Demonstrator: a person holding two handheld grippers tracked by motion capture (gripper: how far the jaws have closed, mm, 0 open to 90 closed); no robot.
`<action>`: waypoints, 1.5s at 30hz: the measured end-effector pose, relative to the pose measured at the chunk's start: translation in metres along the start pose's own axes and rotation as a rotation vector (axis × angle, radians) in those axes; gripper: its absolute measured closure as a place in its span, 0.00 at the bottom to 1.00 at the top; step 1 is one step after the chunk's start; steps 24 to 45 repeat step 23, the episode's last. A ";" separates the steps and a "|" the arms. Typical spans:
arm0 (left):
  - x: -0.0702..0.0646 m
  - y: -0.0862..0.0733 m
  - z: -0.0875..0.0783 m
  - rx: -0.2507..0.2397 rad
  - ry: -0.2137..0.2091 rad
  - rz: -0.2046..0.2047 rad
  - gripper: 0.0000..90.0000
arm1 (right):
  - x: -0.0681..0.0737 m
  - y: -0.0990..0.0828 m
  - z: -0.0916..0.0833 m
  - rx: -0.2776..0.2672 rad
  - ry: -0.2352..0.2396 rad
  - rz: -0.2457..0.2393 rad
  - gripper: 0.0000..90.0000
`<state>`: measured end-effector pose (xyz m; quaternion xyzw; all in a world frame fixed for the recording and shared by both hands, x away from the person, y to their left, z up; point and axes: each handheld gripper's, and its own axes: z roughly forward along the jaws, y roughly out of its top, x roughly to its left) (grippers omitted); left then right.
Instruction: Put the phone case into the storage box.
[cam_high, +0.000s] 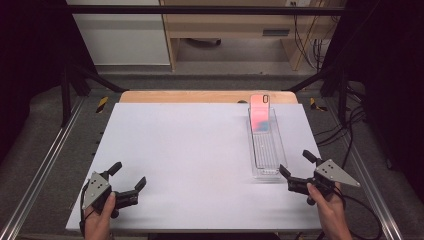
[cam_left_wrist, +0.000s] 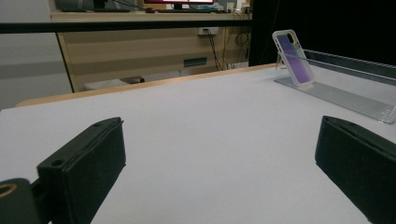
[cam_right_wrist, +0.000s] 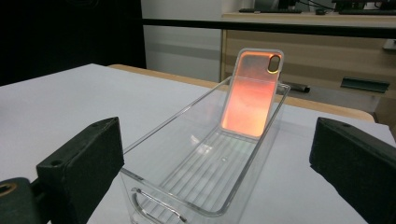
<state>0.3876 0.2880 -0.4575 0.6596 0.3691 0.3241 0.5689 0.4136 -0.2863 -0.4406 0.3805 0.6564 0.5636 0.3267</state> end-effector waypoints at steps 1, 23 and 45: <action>0.000 0.000 0.000 0.000 0.001 -0.002 0.01 | 0.001 -0.001 0.001 -0.004 0.001 -0.006 0.04; -0.001 0.000 0.003 -0.003 -0.012 -0.006 0.01 | 0.014 -0.020 0.005 -0.009 0.030 -0.069 0.04; -0.001 0.000 0.003 -0.003 -0.012 -0.006 0.01 | 0.014 -0.020 0.005 -0.009 0.030 -0.069 0.04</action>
